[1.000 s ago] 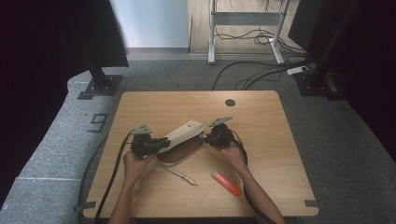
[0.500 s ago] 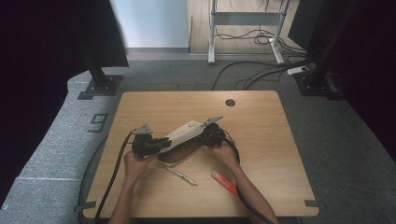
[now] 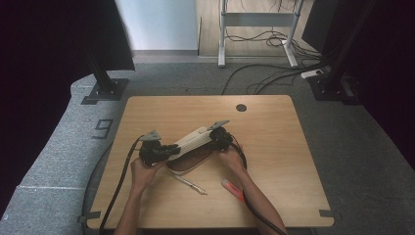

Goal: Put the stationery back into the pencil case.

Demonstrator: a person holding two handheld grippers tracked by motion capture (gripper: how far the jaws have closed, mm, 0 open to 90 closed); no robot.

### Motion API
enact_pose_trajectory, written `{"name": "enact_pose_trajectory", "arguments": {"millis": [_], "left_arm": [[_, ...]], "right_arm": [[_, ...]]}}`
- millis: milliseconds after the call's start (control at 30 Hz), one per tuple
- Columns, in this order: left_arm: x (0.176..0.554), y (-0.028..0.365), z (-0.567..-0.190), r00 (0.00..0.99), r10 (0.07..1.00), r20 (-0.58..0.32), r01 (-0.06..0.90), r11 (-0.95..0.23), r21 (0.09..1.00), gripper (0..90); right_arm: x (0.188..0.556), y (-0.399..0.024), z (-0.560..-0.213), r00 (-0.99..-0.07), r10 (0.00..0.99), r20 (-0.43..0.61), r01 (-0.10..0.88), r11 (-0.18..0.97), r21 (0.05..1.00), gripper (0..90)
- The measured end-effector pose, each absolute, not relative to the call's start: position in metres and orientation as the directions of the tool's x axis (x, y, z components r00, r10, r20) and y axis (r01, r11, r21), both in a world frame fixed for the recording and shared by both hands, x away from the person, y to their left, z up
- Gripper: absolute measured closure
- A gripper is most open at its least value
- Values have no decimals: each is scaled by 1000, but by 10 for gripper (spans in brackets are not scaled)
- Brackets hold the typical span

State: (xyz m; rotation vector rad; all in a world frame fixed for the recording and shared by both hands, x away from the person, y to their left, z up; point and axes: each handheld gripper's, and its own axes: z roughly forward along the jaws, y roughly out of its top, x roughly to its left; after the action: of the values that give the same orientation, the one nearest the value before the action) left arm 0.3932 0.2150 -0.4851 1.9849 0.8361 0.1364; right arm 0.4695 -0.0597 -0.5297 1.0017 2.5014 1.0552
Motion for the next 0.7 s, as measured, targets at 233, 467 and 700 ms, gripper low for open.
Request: {"name": "enact_pose_trajectory", "arguments": {"millis": [233,467,700], "left_arm": [[394,215,-485,764,603,-232,501,-326,802,771],[395,215,-487,761,604,-235,503,-320,803,771],[396,216,-487,763,604,-230,499,-325,803,770]], "right_arm": [[474,-59,-534,-727,685,37,501,494,710,706],[471,-62,-529,-734,677,51,510,500,700,568],[463,-70,-523,-743,666,59,517,516,683,449]]}}
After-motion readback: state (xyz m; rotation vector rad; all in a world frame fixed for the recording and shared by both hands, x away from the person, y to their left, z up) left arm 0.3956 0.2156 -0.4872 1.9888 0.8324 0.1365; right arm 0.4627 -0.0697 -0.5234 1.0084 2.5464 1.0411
